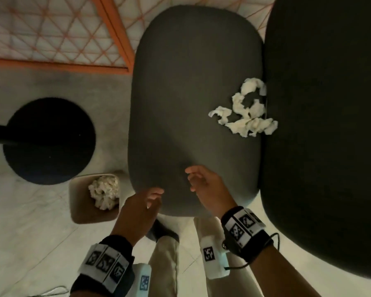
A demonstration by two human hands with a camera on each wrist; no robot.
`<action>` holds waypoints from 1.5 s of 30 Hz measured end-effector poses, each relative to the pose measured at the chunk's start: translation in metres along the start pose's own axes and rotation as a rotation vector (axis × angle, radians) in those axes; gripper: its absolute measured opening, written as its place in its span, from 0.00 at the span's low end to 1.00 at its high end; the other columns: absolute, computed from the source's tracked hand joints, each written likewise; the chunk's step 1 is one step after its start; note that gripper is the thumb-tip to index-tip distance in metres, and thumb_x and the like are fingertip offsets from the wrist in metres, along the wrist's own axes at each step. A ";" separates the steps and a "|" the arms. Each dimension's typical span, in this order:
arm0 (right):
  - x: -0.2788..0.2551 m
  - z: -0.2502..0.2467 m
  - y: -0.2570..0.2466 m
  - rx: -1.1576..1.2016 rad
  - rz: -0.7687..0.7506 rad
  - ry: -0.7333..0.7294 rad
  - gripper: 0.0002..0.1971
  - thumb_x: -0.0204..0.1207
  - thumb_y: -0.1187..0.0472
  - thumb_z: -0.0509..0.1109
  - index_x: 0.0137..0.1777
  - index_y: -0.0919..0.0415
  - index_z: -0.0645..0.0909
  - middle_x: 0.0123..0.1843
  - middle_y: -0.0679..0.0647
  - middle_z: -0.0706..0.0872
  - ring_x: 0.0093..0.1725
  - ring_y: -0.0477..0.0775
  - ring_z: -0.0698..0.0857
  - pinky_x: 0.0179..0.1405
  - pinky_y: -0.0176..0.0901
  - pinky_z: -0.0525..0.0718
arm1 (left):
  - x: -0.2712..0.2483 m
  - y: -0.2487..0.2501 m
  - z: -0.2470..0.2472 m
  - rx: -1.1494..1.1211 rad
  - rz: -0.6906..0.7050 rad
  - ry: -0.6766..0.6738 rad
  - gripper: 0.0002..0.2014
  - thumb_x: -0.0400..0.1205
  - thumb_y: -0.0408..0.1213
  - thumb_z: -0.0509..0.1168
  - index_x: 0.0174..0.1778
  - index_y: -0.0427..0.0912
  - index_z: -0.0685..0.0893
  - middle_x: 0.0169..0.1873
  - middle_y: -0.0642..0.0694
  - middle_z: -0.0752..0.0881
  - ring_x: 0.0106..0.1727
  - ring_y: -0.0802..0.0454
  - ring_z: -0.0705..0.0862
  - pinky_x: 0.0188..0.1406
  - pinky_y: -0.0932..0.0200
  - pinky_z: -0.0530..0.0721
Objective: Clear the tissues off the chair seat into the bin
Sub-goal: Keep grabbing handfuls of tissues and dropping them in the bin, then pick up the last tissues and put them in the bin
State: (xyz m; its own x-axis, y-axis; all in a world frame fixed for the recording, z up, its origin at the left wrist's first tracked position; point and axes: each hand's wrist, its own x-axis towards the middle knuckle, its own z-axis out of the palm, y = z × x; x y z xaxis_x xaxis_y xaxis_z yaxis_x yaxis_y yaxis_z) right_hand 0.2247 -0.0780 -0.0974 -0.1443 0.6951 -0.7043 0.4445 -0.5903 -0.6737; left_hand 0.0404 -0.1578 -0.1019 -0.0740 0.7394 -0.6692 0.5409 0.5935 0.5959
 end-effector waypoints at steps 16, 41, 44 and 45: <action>0.077 -0.123 -0.010 -0.085 -0.083 0.409 0.19 0.79 0.69 0.65 0.68 0.55 0.80 0.73 0.53 0.75 0.69 0.55 0.79 0.69 0.50 0.79 | 0.146 0.224 0.033 0.377 0.188 -0.049 0.16 0.81 0.35 0.63 0.64 0.52 0.83 0.65 0.46 0.80 0.60 0.43 0.83 0.62 0.49 0.80; 0.086 -0.112 -0.009 0.056 0.134 0.589 0.04 0.77 0.66 0.62 0.47 0.57 0.72 0.37 0.55 0.80 0.37 0.57 0.81 0.26 0.37 0.69 | 0.244 0.243 0.036 0.715 0.511 -0.287 0.27 0.79 0.33 0.67 0.72 0.56 0.71 0.49 0.44 0.86 0.50 0.41 0.86 0.54 0.44 0.85; 0.080 -0.113 -0.010 0.162 0.140 0.665 0.11 0.80 0.69 0.59 0.59 0.60 0.78 0.52 0.56 0.84 0.53 0.57 0.84 0.39 0.30 0.72 | 0.258 0.246 0.045 0.823 0.531 -0.310 0.31 0.80 0.34 0.66 0.79 0.57 0.67 0.56 0.41 0.85 0.57 0.39 0.85 0.59 0.44 0.84; 0.080 -0.115 -0.011 0.160 0.152 0.676 0.15 0.80 0.69 0.58 0.64 0.59 0.78 0.58 0.57 0.84 0.59 0.57 0.83 0.47 0.28 0.71 | 0.262 0.246 0.047 0.858 0.522 -0.308 0.29 0.81 0.35 0.66 0.79 0.55 0.68 0.59 0.40 0.84 0.59 0.38 0.84 0.59 0.44 0.83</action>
State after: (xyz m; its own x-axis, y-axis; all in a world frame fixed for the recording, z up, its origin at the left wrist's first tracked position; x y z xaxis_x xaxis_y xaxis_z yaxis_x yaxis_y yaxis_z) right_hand 0.3100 0.0312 -0.1207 0.5121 0.6721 -0.5348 0.2737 -0.7179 -0.6401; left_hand 0.1934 0.1670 -0.1514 0.4905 0.6541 -0.5758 0.8655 -0.2886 0.4094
